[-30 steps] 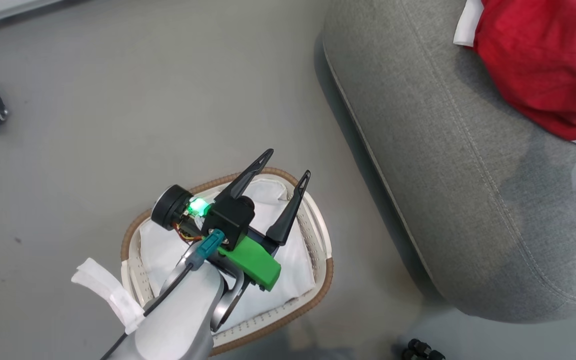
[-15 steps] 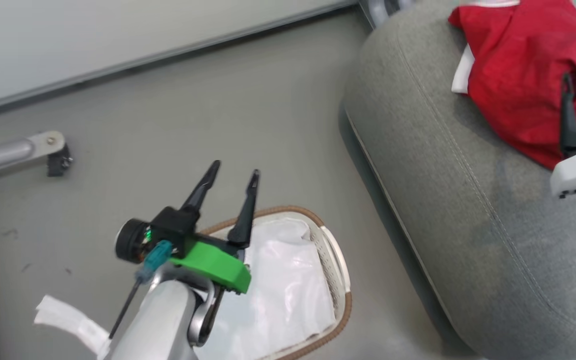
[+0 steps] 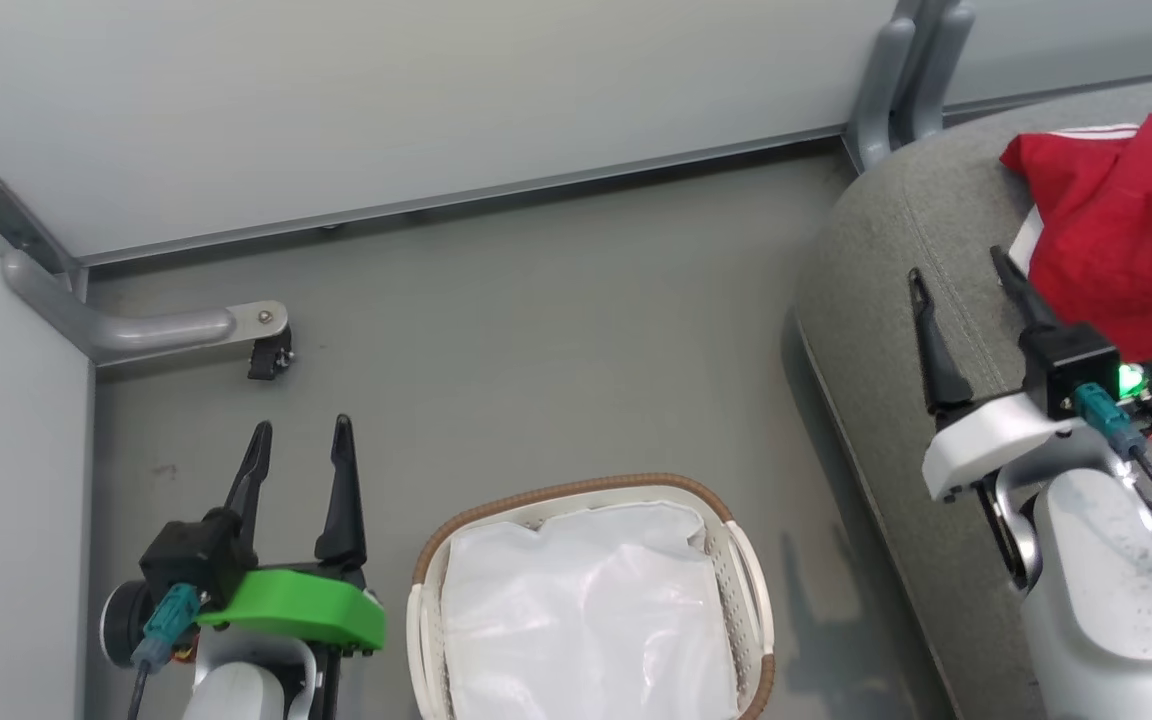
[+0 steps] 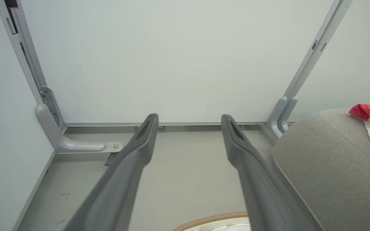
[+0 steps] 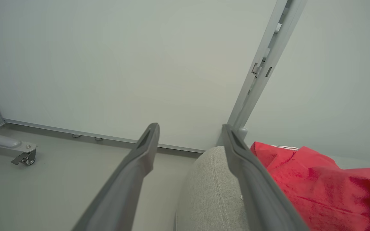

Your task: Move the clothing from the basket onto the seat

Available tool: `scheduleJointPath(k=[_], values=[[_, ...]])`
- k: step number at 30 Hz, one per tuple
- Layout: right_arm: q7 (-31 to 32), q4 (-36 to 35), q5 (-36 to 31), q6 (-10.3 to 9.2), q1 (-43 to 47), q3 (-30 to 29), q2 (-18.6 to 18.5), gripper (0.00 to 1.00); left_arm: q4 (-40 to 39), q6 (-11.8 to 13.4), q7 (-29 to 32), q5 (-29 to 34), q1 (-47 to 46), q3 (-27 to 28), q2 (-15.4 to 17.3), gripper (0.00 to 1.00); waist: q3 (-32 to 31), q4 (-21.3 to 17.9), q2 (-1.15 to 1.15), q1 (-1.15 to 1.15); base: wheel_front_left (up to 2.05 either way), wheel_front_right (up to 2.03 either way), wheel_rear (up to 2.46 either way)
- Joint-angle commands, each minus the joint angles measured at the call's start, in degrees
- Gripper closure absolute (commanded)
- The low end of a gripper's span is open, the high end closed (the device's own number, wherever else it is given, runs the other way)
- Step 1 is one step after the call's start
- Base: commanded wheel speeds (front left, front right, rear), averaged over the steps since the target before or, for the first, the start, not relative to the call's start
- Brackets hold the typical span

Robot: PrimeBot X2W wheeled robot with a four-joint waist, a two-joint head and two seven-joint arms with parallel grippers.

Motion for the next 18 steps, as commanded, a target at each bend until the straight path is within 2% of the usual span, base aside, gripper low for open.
scheduleJointPath(k=[1, 7, 18], values=[[-0.12, -0.02, 0.76, -0.07, 1.81, 0.19, 0.55, 0.00, 0.07, 0.24, 0.02, 0.46, 1.62, 0.82, -0.07, 0.00, -2.86, 2.84, 0.00, 0.00, 0.00, 0.00, 0.00], [-0.11, -1.19, 2.27, -0.06, 7.30, 1.91, 2.79, 0.00, 1.05, 0.85, 0.02, -0.51, 5.74, 3.35, -0.07, 0.00, -5.00, 3.88, 0.00, 0.00, 0.00, 0.00, 0.00], [-0.12, -3.62, 8.99, -0.07, 17.61, 5.27, 3.15, 0.00, 1.77, 1.02, 0.02, -2.57, 10.46, 4.25, -0.09, 0.00, -8.30, 4.28, 0.00, 0.00, 0.00, 0.00, 0.00]])
